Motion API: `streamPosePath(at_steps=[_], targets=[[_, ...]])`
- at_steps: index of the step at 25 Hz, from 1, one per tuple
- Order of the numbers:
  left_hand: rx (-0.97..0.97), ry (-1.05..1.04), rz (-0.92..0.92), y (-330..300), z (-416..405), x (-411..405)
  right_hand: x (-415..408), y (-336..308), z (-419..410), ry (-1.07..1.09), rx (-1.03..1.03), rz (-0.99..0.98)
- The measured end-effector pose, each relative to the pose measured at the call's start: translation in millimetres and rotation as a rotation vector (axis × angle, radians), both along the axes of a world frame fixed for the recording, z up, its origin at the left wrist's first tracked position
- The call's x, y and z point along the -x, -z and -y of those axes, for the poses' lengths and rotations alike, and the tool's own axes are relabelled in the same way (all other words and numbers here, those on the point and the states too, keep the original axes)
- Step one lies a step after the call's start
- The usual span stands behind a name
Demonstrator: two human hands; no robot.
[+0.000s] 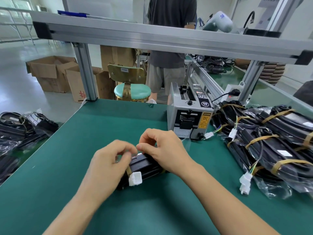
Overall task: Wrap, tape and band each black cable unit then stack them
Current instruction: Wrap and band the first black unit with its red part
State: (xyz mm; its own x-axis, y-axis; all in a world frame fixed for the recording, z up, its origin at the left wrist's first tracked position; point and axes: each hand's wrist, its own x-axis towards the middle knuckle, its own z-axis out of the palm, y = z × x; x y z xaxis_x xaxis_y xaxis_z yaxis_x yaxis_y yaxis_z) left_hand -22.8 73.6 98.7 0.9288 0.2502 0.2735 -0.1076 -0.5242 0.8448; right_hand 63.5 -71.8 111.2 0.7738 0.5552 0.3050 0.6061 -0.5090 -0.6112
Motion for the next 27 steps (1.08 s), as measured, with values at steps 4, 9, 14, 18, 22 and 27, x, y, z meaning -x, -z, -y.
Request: streamPosePath(at_steps=[4, 9, 14, 18, 22, 27], targets=[[0.028, 0.03, 0.005, 27, 4, 15, -4, -4, -1, 0.012, 0.022, -0.045], [-0.009, 0.053, 0.144, 49, -9, 10, 0, -3, 2, 0.036, -0.045, 0.117], [-0.022, -0.065, 0.343, 69, 6, 5, -31, 10, 79, 0.618, -0.551, -0.081], [0.009, -0.185, 0.385, 73, 24, 1, -79, 21, 86, 0.788, -0.661, -0.425], [-0.032, -0.181, 0.435, 76, 26, 3, -112, 28, 64, 0.848, -0.726, -0.52], [-0.055, -0.196, 0.455, 78, 30, 3, -127, 27, 55, 0.942, -0.849, -0.626]])
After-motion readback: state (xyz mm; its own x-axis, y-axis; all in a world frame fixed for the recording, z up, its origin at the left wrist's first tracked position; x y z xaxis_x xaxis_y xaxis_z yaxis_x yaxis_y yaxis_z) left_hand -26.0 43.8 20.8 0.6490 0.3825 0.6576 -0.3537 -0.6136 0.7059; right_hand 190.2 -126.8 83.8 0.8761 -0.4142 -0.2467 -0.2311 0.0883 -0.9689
